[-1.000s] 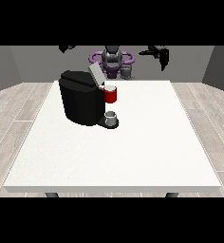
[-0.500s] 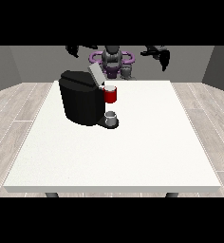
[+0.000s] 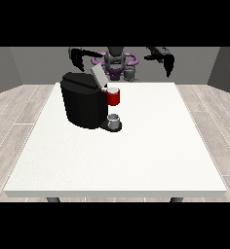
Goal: Insert the coffee pod into the coffee machine and close the lid
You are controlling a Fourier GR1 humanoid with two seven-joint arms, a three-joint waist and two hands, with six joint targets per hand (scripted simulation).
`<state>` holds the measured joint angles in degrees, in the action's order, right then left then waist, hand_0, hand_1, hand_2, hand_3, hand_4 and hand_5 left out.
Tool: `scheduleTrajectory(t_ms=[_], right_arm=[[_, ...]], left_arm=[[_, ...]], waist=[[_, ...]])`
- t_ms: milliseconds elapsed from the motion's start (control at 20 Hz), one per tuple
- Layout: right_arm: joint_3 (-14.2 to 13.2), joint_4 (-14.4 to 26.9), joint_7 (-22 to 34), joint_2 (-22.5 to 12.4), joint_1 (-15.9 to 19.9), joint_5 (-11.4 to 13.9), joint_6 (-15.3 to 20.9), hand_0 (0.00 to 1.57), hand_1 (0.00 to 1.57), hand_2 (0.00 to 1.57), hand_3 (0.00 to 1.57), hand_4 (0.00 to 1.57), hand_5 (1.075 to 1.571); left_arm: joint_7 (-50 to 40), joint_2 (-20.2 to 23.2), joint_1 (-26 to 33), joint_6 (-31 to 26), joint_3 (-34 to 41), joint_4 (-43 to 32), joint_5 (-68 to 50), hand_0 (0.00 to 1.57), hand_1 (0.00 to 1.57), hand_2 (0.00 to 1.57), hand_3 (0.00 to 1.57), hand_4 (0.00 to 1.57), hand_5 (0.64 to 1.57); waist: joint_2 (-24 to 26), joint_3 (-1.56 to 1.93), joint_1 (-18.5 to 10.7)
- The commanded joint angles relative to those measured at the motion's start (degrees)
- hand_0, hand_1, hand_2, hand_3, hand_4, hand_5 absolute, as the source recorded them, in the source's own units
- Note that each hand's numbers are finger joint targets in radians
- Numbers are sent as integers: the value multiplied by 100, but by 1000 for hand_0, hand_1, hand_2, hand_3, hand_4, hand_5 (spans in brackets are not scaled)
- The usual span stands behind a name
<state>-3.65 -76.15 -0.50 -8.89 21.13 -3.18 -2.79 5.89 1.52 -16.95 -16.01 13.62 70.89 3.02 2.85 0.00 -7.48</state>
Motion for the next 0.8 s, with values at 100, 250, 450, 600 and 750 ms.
scheduleTrajectory(t_ms=[100, 250, 450, 600, 750], right_arm=[[-255, 624, 41, -100, 658, 66, 111, 0, 0, 0, 0, 0, 1571], [4, 615, -60, 17, 577, 26, -271, 0, 0, 0, 0, 0, 1571], [-253, 995, 2, -177, 1162, 104, -105, 0, 0, 0, 0, 0, 1571], [-114, 1242, -605, -34, 1071, 329, -57, 0, 0, 0, 0, 0, 1571], [35, 1303, -401, 121, 1116, 458, 40, 0, 0, 0, 0, 0, 1571]], left_arm=[[-540, 150, 127, -169, -114, 633, -382, 0, 0, 0, 0, 0, 1571], [-205, 194, 195, 286, -104, 563, -216, 0, 0, 0, 0, 0, 1571], [-182, 383, 193, 3, -22, 705, -531, 0, 0, 0, 0, 0, 1571], [-119, 163, 203, 354, -249, 775, -323, 0, 0, 0, 0, 0, 1571], [-116, 411, 260, 205, -156, 742, -429, 0, 0, 0, 0, 0, 1571]], waist=[[-232, 1, -191], [-316, 0, 217], [-497, 0, 10], [-698, 0, 79], [-628, 0, 87]])
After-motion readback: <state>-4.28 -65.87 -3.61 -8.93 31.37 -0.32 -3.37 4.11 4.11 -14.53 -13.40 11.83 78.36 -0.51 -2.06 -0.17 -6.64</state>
